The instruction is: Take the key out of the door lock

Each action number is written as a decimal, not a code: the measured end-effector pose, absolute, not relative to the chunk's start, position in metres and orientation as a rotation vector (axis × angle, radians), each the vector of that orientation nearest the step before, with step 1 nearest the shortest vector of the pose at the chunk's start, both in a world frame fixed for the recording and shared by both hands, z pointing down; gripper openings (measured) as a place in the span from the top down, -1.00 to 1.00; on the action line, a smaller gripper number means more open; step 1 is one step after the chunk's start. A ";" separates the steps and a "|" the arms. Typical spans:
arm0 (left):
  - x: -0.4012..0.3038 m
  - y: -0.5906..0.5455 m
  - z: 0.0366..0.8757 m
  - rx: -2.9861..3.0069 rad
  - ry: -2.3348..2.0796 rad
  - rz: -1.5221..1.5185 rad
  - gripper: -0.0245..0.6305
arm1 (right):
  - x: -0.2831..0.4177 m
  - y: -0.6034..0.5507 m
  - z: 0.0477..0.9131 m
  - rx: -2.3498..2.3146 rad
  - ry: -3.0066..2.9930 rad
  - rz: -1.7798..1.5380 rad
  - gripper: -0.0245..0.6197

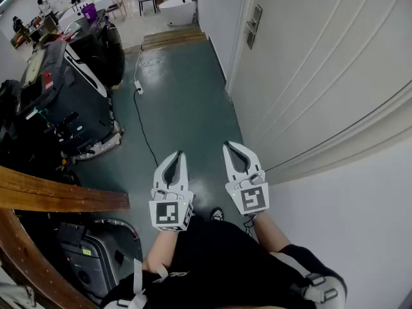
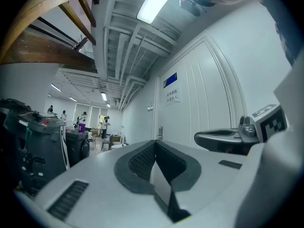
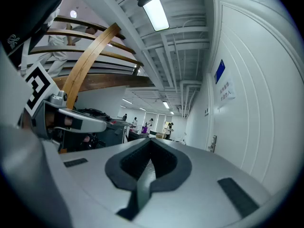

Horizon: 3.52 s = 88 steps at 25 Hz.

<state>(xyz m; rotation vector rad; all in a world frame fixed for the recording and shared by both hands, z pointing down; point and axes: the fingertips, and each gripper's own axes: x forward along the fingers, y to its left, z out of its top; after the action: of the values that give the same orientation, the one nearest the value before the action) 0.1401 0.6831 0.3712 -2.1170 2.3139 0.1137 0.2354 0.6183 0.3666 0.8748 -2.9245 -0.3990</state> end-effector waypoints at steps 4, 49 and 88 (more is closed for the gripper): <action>0.146 0.684 0.380 -2.152 2.307 0.103 0.85 | 0.235 0.622 0.367 0.879 -2.930 -0.390 0.90; 0.032 0.513 0.466 -2.241 2.431 0.057 0.85 | 0.145 0.434 0.443 0.857 -2.888 -0.090 0.01; -0.219 0.205 0.457 -2.196 2.490 0.096 0.85 | -0.119 0.121 0.448 0.689 -2.867 -0.138 0.03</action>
<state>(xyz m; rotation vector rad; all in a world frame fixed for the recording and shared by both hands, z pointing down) -0.2186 0.2053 0.4572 -2.1959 2.4905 0.0959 -0.1187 0.1211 0.4476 0.6890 -2.8674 -0.1378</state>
